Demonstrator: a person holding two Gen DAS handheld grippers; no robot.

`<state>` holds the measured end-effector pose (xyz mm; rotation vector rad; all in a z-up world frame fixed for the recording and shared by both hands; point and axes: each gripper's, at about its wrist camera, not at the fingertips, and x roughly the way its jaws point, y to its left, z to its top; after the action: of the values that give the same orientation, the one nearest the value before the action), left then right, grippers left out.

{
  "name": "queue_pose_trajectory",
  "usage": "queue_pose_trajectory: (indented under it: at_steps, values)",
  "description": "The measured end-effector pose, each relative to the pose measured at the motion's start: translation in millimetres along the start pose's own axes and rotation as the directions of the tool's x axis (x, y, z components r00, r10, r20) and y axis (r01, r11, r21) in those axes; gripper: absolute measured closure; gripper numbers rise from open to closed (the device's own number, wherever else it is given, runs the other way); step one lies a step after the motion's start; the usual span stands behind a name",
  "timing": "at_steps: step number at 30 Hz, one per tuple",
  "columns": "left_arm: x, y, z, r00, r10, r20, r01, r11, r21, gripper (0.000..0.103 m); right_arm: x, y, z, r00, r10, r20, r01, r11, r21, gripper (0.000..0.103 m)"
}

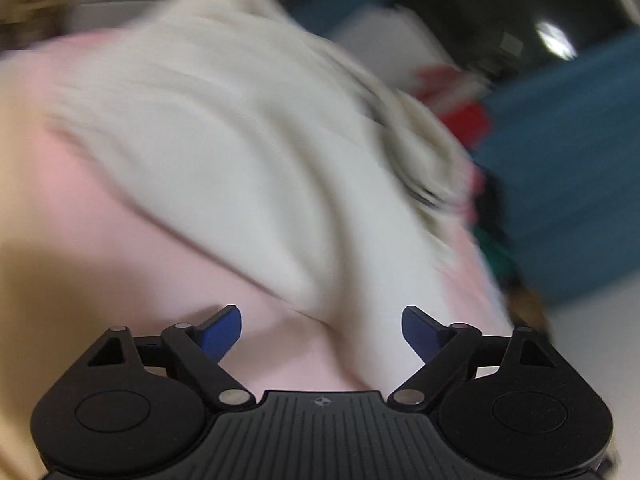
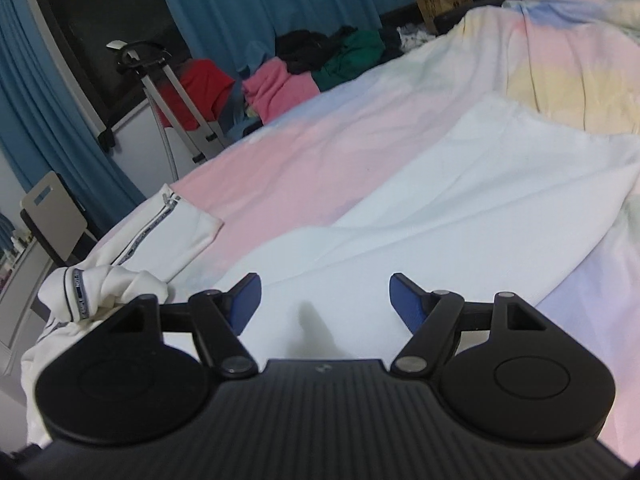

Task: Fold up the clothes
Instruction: 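Release the garment from both grippers and smooth it flat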

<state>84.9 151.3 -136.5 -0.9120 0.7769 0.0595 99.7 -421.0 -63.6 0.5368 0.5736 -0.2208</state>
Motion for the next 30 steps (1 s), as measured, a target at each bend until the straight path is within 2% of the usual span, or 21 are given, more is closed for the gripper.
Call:
queue_pose_trajectory:
  at_steps: [2, 5, 9, 10, 12, 13, 15, 18, 20, 22, 25, 26, 28, 30]
  values:
    - [-1.7, 14.4, 11.0, 0.999, 0.006, 0.031, -0.003, 0.996, -0.085, 0.015, 5.2, -0.4, -0.9, 1.000, 0.002, -0.019, -0.002, 1.000, 0.007, 0.030]
    - [5.1, 30.7, 21.9, 0.996, -0.028, 0.079, 0.042, 0.981, -0.192, 0.016, 12.6, -0.2, -3.4, 0.999, 0.004, -0.033, -0.003, 1.000, 0.018, 0.030]
    - [18.2, 46.6, 30.1, 0.987, -0.018, 0.161, 0.067, 0.951, -0.303, 0.031, 26.3, -0.7, -7.0, 0.999, -0.010, -0.043, 0.011, 1.000, 0.023, 0.030]
    - [20.7, 49.7, 32.3, 0.985, -0.015, 0.173, 0.072, 0.943, -0.324, 0.038, 29.5, -0.7, -8.0, 0.999, -0.014, -0.041, 0.015, 1.000, 0.019, 0.030]
    - [22.2, 51.5, 36.6, 0.982, 0.011, 0.190, 0.053, 0.942, -0.330, 0.065, 34.5, -0.4, -9.4, 0.999, -0.020, -0.031, 0.020, 1.000, 0.009, 0.030]
    - [21.3, 52.5, 39.6, 0.981, 0.024, 0.193, 0.042, 0.944, -0.326, 0.082, 37.1, -0.1, -10.3, 0.999, -0.026, -0.026, 0.026, 1.000, 0.001, 0.030]
    - [11.1, 56.5, 46.0, 0.980, 0.011, 0.197, 0.054, 0.945, -0.323, 0.090, 41.2, 0.3, -12.5, 0.999, -0.036, -0.027, 0.036, 0.999, -0.011, 0.030]
    - [-18.5, 49.2, 63.0, 0.978, 0.004, 0.208, 0.054, 0.961, -0.273, 0.093, 44.6, 1.6, -16.0, 0.998, -0.048, -0.037, 0.047, 0.998, -0.032, 0.030]
    - [-44.4, 45.1, 77.3, 0.977, -0.019, 0.213, 0.076, 0.961, -0.264, 0.094, 43.7, 3.5, -18.0, 0.998, -0.054, -0.037, 0.052, 0.997, -0.056, 0.031]
    - [-67.9, 45.4, 94.2, 0.981, -0.058, 0.183, 0.108, 0.955, -0.278, 0.094, 42.5, 5.4, -19.5, 0.997, -0.063, -0.037, 0.060, 0.995, -0.078, 0.031]
    - [-94.9, 48.8, 109.2, 0.993, -0.065, 0.101, 0.089, 0.962, -0.257, 0.094, 41.9, 5.8, -21.5, 0.994, -0.100, -0.047, 0.095, 0.990, -0.101, 0.031]
    - [-102.4, 51.0, 107.5, 0.996, -0.040, 0.076, 0.056, 0.974, -0.218, 0.094, 41.3, 5.6, -21.8, 0.992, -0.113, -0.050, 0.107, 0.989, -0.105, 0.031]
    - [-104.9, 56.9, 103.3, 0.998, 0.055, 0.018, -0.053, 0.992, -0.117, 0.093, 40.4, 4.7, -22.0, 0.989, -0.139, -0.054, 0.132, 0.985, -0.114, 0.031]
    - [-90.5, 67.5, 103.6, 0.986, 0.158, -0.053, -0.160, 0.987, -0.031, 0.093, 44.1, 5.1, -24.7, 0.981, -0.179, -0.070, 0.167, 0.975, -0.149, 0.031]
